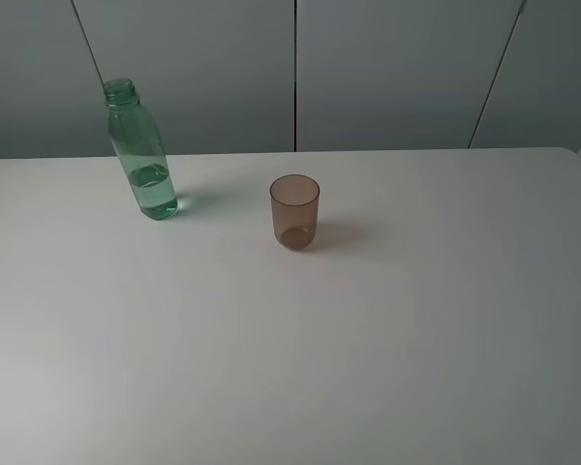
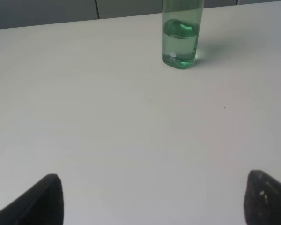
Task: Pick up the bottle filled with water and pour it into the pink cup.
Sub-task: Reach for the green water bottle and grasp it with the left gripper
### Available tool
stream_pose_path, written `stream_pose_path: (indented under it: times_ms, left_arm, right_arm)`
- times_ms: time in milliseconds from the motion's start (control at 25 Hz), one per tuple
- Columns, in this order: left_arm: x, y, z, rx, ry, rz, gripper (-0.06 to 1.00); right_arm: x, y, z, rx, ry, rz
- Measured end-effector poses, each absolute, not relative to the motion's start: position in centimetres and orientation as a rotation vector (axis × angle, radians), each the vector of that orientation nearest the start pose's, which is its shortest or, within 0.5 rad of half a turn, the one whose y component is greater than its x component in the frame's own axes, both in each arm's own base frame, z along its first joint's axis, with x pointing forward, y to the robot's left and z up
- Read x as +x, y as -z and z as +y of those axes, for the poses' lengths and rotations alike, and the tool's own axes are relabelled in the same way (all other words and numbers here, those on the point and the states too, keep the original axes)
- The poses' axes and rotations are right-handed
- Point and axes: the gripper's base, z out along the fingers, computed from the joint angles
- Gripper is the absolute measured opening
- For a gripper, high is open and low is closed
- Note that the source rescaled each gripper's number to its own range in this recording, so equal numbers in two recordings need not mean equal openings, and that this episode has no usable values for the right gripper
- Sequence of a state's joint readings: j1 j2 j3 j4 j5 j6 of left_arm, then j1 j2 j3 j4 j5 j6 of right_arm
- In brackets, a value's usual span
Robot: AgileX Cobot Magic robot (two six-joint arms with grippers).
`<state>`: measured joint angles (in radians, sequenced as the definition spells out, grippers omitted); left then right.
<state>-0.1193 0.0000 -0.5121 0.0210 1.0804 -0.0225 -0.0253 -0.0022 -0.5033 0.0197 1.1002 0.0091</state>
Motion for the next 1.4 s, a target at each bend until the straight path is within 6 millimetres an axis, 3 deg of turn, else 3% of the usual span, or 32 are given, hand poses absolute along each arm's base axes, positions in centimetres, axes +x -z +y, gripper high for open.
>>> stream_pose_path:
  times_ms: [720, 880, 960, 1120, 1240, 1400]
  left_arm:
    - [-0.7, -27.9, 0.3, 0.1, 0.062, 2.049, 0.95]
    - [-0.5, -30.4, 0.2, 0.121, 0.057, 2.04, 0.95]
    - [0.9, -32.3, -0.1, 0.133, 0.067, 2.085, 0.94]
    - [5.9, -35.2, -0.7, 0.155, 0.055, 2.185, 0.94]
    - [10.2, -36.2, -1.5, 0.175, 0.083, 2.209, 0.94]
    - [15.2, -35.3, -2.4, 0.213, 0.106, 2.217, 0.94]
  right_arm:
    - [-0.7, -27.5, 0.2, 0.034, -0.014, 2.078]
    - [-0.7, -27.5, 0.2, 0.034, -0.014, 2.078]
    - [-0.7, -27.5, 0.2, 0.034, -0.014, 2.078]
    - [-0.7, -27.5, 0.2, 0.034, -0.014, 2.078]
    - [-0.7, -27.5, 0.2, 0.034, -0.014, 2.078]
    - [-0.7, -27.5, 0.2, 0.034, -0.014, 2.078]
